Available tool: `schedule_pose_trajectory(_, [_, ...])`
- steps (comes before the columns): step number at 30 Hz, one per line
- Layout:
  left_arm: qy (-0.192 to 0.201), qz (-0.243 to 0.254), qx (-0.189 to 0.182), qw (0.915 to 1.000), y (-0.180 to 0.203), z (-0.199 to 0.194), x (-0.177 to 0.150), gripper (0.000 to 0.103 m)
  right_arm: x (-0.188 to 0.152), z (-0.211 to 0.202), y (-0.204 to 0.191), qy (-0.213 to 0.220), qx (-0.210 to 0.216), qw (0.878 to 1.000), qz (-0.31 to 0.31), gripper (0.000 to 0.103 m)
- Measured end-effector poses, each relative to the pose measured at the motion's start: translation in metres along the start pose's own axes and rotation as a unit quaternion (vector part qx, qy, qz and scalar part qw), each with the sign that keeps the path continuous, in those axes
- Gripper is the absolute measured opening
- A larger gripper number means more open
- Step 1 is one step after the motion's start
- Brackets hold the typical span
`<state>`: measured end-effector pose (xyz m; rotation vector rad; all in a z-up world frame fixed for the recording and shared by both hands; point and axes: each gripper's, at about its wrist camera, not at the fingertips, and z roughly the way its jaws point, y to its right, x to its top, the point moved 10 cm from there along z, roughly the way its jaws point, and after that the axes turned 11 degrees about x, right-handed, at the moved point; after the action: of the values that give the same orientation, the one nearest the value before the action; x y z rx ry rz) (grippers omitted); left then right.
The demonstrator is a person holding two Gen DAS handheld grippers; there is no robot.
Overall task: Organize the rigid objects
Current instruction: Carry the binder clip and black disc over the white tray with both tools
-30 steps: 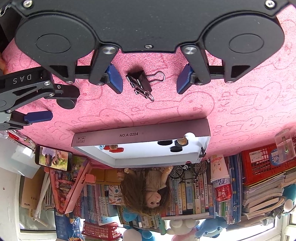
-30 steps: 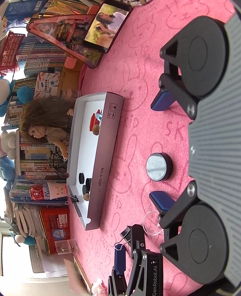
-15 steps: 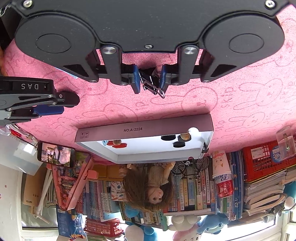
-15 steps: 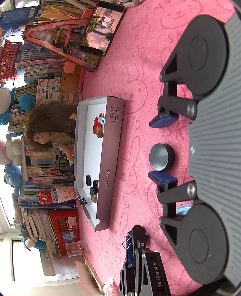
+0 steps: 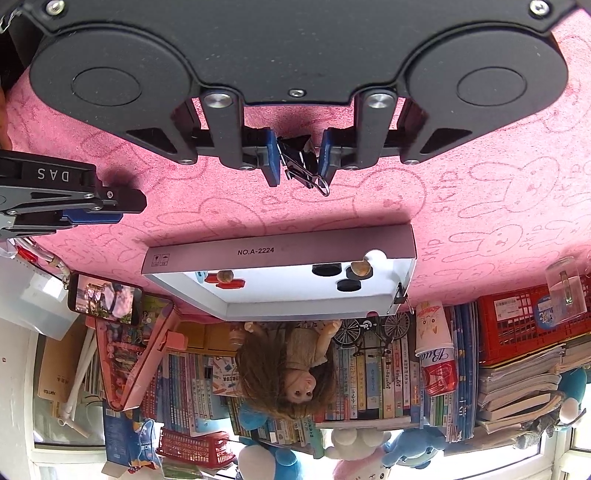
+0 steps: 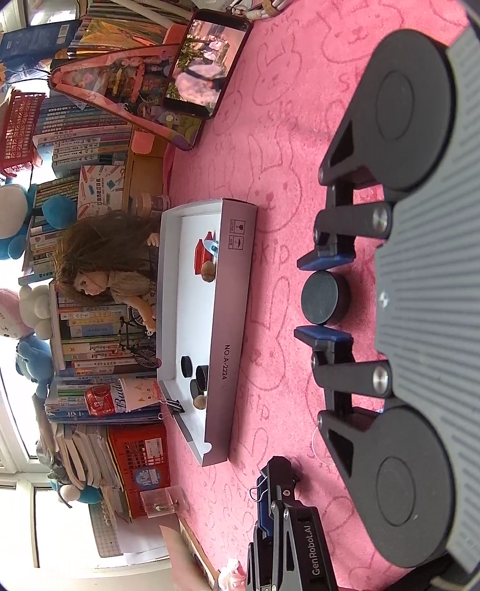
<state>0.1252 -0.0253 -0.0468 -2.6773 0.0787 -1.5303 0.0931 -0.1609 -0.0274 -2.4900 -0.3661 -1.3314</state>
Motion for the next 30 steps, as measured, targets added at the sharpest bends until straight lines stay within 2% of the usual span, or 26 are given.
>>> schedule_pose_trajectory(30, [0.014, -0.027, 0.006, 0.9995, -0.007, 0.003, 0.02, 0.02, 0.014, 0.0, 0.018, 0.025, -0.043, 0.998, 0.032, 0.038])
